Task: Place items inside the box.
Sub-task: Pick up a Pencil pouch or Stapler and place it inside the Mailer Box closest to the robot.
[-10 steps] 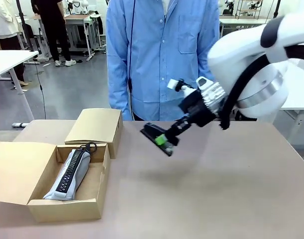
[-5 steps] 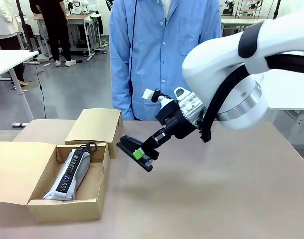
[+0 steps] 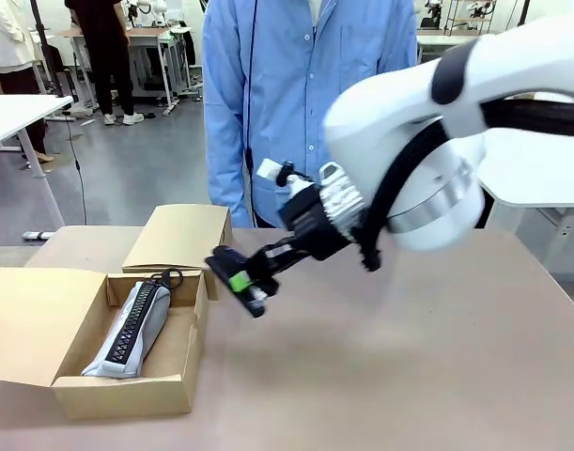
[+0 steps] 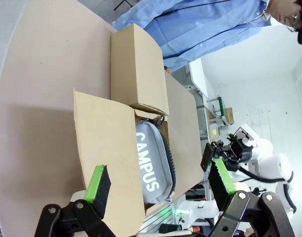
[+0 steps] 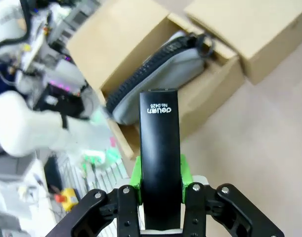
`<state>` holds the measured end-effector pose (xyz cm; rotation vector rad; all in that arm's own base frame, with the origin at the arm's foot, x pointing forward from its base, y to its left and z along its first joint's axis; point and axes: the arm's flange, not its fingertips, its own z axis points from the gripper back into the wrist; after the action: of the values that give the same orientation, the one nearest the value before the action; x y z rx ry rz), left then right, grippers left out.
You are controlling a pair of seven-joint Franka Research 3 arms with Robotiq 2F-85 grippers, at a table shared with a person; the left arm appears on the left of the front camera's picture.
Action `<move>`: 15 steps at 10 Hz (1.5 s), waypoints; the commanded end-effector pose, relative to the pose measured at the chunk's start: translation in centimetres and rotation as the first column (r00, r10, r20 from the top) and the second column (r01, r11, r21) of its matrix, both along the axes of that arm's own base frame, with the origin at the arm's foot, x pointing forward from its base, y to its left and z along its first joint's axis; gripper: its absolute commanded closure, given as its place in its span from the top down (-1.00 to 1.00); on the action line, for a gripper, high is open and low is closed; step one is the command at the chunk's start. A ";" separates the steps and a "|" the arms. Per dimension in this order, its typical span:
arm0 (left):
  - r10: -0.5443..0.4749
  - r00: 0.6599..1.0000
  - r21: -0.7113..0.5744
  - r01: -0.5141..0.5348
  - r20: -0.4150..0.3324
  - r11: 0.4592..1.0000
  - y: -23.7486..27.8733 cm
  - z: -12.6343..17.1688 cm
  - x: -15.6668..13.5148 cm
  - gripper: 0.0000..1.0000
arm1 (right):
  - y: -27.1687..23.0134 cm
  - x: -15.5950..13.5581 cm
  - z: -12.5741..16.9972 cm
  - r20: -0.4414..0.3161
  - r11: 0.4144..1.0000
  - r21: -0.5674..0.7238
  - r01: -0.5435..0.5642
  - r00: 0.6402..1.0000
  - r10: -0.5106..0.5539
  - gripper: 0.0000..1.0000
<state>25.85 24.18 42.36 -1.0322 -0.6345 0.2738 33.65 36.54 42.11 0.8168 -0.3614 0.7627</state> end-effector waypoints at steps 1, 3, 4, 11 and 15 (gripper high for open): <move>-0.001 1.000 -0.008 0.001 0.030 1.000 0.0 0.1 0.0 1.00 | 5.8 -3.2 0.5 -0.043 0.976 -0.014 0.218 0.975 -0.219 -0.38; -0.001 1.000 -0.008 0.001 0.030 1.000 0.0 0.1 0.0 1.00 | 8.9 -6.4 0.0 -0.152 0.938 -0.029 0.345 0.926 -0.346 -0.38; -0.001 1.000 -0.008 0.001 0.030 1.000 0.0 0.1 0.0 1.00 | 10.5 -7.2 -0.4 -0.193 0.900 -0.034 0.434 0.881 -0.432 -0.38; -0.001 1.000 -0.008 0.001 0.030 1.000 0.0 0.1 0.0 1.00 | 13.7 -4.9 -1.3 -0.223 0.935 -0.115 0.334 0.909 -0.353 -0.38; -0.001 1.000 -0.008 0.001 0.030 1.000 0.0 0.1 0.0 1.00 | 14.7 -3.1 -1.3 -0.204 0.903 -0.137 0.408 0.880 -0.429 -0.38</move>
<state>25.85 24.18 42.35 -1.0322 -0.6345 0.2740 30.32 48.77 39.57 0.7185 -0.2698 0.3053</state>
